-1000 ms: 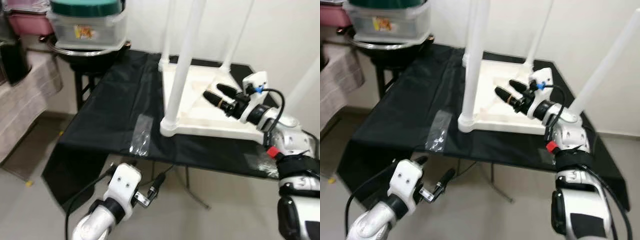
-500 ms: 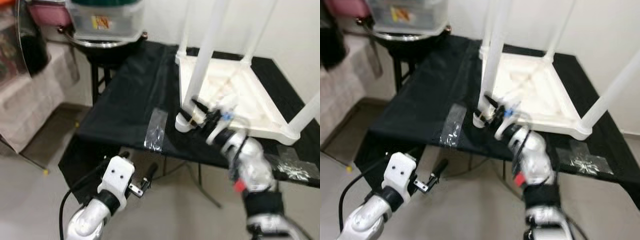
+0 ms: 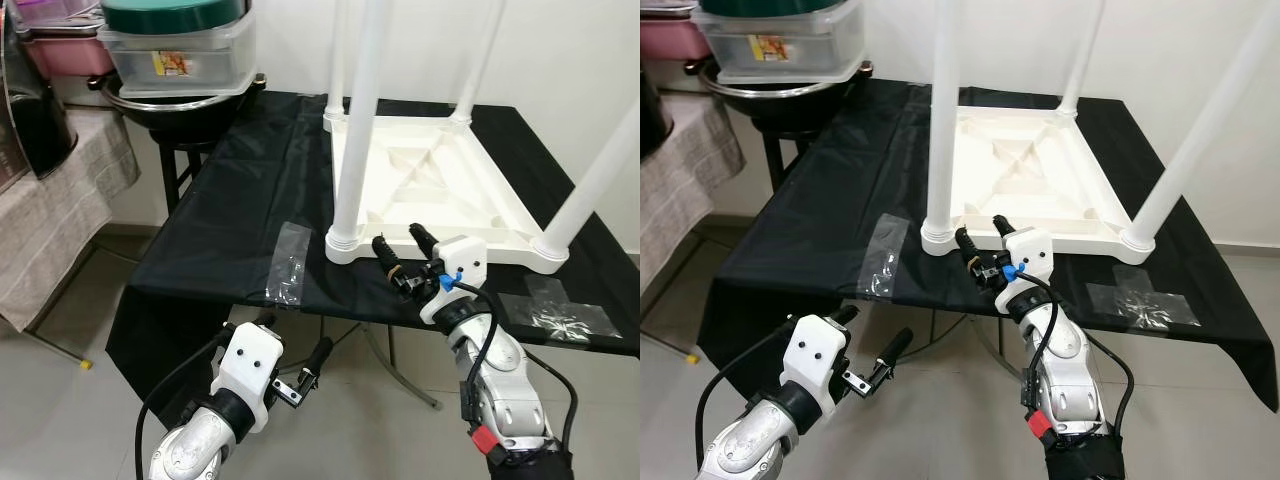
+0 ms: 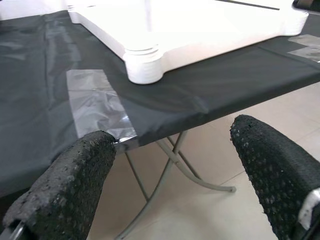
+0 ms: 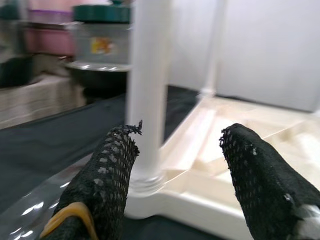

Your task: Building children table

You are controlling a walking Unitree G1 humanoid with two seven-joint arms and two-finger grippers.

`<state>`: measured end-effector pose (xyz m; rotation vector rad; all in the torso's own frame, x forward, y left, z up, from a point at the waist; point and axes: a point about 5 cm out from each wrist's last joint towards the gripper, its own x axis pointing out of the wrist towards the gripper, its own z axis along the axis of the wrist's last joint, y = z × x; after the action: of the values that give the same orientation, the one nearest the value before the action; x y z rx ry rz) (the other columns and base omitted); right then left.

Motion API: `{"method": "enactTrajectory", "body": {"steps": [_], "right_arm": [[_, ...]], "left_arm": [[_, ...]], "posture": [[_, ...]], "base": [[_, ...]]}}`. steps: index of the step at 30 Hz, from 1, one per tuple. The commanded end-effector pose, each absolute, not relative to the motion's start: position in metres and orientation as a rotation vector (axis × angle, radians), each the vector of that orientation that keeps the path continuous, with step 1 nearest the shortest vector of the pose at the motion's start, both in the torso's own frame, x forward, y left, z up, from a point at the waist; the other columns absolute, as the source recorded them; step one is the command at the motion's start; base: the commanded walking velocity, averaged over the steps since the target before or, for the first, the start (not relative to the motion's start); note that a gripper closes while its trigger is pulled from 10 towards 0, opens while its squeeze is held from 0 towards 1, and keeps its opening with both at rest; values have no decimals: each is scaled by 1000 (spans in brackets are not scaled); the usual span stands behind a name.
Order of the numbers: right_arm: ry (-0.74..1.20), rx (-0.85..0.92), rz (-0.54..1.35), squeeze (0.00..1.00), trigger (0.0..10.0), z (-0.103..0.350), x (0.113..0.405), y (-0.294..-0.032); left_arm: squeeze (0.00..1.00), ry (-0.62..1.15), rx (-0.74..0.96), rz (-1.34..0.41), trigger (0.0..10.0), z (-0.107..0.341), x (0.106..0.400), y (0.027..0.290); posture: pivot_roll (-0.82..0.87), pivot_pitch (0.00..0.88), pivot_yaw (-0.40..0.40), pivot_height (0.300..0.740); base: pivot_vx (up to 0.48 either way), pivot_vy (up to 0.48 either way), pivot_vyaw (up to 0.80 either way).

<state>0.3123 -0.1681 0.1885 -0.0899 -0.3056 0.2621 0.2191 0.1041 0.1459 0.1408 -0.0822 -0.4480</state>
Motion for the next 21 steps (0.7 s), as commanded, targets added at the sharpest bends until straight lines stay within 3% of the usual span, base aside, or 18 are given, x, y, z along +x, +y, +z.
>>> {"method": "enactTrajectory", "body": {"steps": [1,10,21], "right_arm": [[-336,-137,109,0,10000,197,314,-186],[-333,-212,-186,0,10000,203,308,-217],[-367,-199,-239,0,10000,215,314,-217]], "left_arm": [[0,-100,165,-416,10000,148,224,108],[0,-127,202,-349,10000,153,235,126],[0,-142,227,-344,10000,157,241,131]], "posture": [[88,90,-70,740],[87,82,-73,740],[87,79,-70,740]], "base": [[0,0,0],[195,0,0],[361,0,0]]}}
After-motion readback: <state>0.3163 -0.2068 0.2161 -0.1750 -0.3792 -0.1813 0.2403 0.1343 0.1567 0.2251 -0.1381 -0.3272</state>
